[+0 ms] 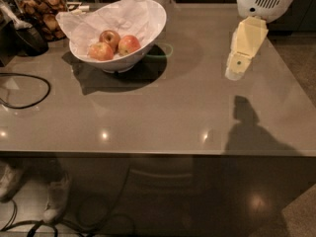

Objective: Pick apple from white bowl

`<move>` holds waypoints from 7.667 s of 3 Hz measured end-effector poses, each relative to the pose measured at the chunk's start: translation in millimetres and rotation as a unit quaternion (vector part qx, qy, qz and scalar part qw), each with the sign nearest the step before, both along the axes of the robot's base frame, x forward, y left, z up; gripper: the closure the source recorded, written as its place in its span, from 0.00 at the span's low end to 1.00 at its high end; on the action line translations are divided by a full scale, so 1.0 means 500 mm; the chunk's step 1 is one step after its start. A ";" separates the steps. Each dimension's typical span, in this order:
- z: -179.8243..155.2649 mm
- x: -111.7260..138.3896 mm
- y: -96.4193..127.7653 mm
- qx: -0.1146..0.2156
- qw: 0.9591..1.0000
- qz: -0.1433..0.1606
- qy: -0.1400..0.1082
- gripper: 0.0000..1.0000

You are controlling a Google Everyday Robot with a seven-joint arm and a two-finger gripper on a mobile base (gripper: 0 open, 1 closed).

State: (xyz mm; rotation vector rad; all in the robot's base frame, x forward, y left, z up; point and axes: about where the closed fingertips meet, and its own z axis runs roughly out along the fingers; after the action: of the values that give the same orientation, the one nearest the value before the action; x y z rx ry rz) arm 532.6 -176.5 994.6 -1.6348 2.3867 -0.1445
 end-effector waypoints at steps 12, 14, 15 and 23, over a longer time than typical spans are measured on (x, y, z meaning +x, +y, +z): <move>0.040 0.414 0.417 0.156 0.978 0.099 -0.095 0.18; 0.007 0.434 0.464 0.158 0.977 0.117 -0.086 0.26; -0.019 0.443 0.479 0.158 0.977 0.121 -0.076 0.25; -0.174 0.468 0.529 0.141 0.981 0.131 -0.008 0.31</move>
Offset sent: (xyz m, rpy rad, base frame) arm 0.0267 0.0301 0.0126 0.1347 -0.0466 0.0346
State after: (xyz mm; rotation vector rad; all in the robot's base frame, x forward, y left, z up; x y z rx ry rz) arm 766.5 87.9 907.4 -1.7757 2.0426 0.2165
